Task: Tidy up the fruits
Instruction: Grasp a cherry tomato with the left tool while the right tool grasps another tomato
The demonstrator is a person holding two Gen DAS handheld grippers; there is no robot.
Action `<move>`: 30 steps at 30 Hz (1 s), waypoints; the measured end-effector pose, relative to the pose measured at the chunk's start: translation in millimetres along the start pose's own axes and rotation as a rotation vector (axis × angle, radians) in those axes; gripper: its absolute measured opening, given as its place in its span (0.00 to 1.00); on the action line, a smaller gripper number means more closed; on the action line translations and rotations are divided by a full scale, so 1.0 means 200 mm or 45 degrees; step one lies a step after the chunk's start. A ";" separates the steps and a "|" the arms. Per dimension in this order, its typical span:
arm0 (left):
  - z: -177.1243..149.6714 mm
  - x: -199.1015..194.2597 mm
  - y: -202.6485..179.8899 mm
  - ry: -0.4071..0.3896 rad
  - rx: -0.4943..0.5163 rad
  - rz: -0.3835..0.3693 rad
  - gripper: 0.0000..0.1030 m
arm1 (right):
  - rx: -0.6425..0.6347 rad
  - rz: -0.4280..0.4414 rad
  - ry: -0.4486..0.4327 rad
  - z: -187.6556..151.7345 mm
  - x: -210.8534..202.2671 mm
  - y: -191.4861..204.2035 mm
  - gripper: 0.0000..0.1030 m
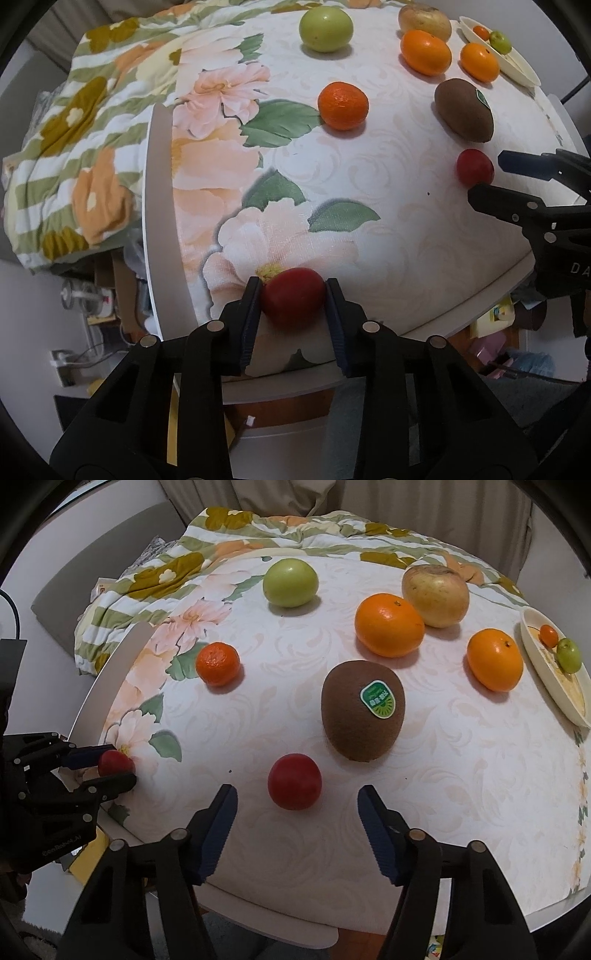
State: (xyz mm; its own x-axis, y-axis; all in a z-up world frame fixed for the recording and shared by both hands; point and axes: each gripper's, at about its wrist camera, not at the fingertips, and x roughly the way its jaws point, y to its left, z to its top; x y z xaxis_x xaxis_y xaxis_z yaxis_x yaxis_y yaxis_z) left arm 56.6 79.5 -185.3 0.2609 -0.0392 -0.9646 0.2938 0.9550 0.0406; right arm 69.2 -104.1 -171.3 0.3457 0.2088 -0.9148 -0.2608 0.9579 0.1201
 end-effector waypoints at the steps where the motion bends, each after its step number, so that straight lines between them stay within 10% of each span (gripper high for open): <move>1: 0.00 0.00 0.00 -0.001 -0.003 0.002 0.40 | -0.005 0.001 0.002 0.00 0.01 0.00 0.59; 14: 0.01 0.01 0.02 -0.032 -0.041 -0.005 0.40 | -0.112 -0.022 0.012 0.03 0.07 0.05 0.28; 30: 0.07 -0.16 0.04 -0.143 -0.022 -0.026 0.40 | -0.074 -0.006 -0.070 0.10 -0.12 0.09 0.27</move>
State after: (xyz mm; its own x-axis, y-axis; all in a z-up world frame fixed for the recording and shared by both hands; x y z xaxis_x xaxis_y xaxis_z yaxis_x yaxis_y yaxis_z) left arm 64.2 83.3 -150.8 0.3565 -0.0907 -0.9299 0.2847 0.9585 0.0157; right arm 74.2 -88.1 -140.6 0.3955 0.2160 -0.8927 -0.3105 0.9462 0.0914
